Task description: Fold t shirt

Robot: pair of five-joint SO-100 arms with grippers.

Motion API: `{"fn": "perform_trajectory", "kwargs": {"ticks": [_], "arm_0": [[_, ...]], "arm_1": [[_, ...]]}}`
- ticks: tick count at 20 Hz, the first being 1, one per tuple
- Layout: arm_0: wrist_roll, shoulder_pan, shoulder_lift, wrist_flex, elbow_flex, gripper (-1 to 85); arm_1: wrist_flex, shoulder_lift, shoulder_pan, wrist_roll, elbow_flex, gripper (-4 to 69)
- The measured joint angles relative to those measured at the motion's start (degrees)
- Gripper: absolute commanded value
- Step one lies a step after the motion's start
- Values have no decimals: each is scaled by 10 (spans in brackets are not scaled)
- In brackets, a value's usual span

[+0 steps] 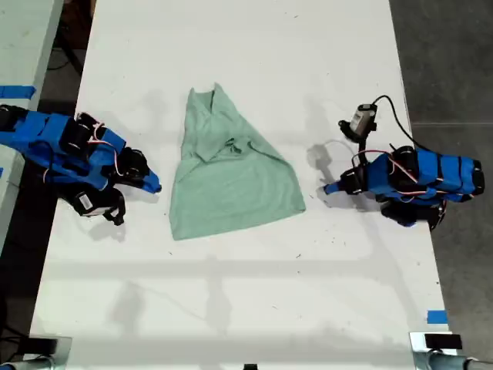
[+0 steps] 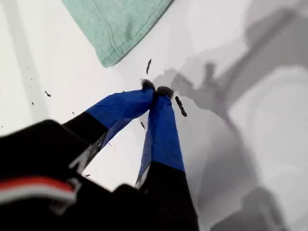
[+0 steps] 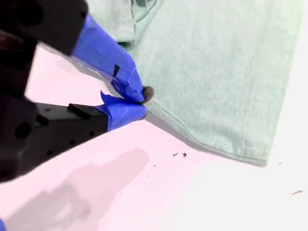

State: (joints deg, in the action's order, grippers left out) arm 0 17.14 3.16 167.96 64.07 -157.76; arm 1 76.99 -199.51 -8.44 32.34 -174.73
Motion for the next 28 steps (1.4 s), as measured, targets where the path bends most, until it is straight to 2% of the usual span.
{"fn": "perform_trajectory", "kwargs": {"ticks": [4, 12, 16, 18, 19, 22, 26, 28], "arm_0": [[-22, -11, 321, -33, -241, -3], [-35, -57, 352, -47, -285, -3], [-123, -147, 366, -50, -285, -3], [-161, -176, 368, -51, -285, 99], [-180, -182, 368, -51, -285, 103], [-196, -167, 368, -51, -285, 104], [-204, -105, 368, -51, -285, 105], [-266, -75, 368, -51, -285, 105]], "arm_1": [[0, 0, 4, -1, 0, 9], [0, 0, 8, -2, 0, 16], [0, 0, 8, -2, 0, 16], [0, 0, 8, -2, 0, 13], [0, 0, 8, -2, 0, 13], [0, 0, 8, 6, 0, 14], [0, 0, 9, 69, 0, 14], [0, 0, 9, 76, 0, 14]]}}
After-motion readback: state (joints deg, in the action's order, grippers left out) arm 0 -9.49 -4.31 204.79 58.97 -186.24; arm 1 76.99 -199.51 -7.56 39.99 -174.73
